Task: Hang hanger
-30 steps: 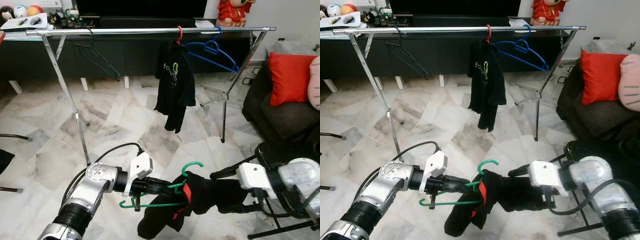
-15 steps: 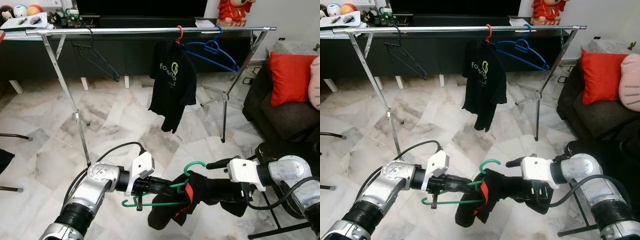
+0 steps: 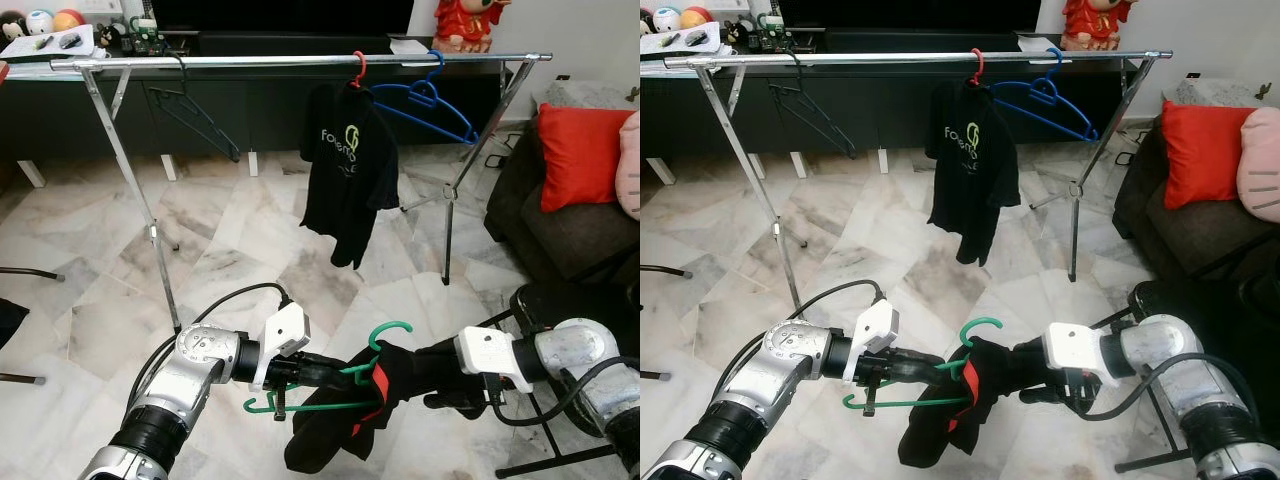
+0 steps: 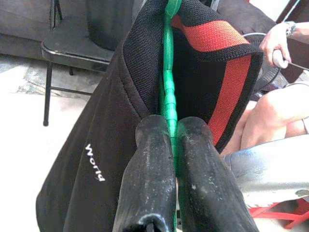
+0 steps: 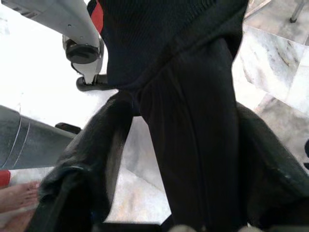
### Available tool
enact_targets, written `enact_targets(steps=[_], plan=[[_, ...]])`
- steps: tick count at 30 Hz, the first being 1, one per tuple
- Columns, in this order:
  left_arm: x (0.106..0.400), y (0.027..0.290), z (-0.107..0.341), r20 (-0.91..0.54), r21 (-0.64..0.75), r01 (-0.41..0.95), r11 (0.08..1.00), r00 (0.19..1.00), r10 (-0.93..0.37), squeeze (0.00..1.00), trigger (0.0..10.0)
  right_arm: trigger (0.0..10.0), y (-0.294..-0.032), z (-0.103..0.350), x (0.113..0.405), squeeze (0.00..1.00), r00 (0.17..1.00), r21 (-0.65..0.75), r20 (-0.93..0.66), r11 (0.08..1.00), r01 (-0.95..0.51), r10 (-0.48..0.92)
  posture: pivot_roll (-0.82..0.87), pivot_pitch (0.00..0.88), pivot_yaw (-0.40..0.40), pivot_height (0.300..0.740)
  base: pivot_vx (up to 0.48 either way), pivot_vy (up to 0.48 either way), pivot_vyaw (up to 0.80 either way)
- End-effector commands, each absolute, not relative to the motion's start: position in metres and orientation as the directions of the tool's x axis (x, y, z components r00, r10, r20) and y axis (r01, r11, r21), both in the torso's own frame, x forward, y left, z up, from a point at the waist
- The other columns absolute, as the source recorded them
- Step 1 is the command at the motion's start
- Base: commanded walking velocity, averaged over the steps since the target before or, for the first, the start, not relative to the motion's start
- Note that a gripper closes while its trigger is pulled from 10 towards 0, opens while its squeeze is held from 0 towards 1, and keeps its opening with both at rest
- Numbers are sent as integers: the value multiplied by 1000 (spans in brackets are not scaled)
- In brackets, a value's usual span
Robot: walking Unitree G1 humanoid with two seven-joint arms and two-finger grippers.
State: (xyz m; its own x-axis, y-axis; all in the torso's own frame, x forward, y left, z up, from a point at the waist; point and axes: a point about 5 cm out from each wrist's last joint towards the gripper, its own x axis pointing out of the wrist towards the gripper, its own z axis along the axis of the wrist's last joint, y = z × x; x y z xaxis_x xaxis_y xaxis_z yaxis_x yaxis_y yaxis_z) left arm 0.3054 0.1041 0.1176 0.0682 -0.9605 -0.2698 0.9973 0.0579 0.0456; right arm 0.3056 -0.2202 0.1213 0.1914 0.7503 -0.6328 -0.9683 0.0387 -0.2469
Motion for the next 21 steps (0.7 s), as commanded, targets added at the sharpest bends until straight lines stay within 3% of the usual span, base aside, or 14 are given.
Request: enact_targets(steps=[1,21], plan=[[307,97,127,-244,80,996,29,48,-969,0,10000,0,-222,122,306,0,189,-242,-631,40,-969,752,-29,181,-92,740,0,0,0],[309,92,131,-231,95,995,24,45,-972,0,10000,0,-220,116,305,0,177,-205,-616,61,-977,768,-25,169,-94,740,0,0,0]])
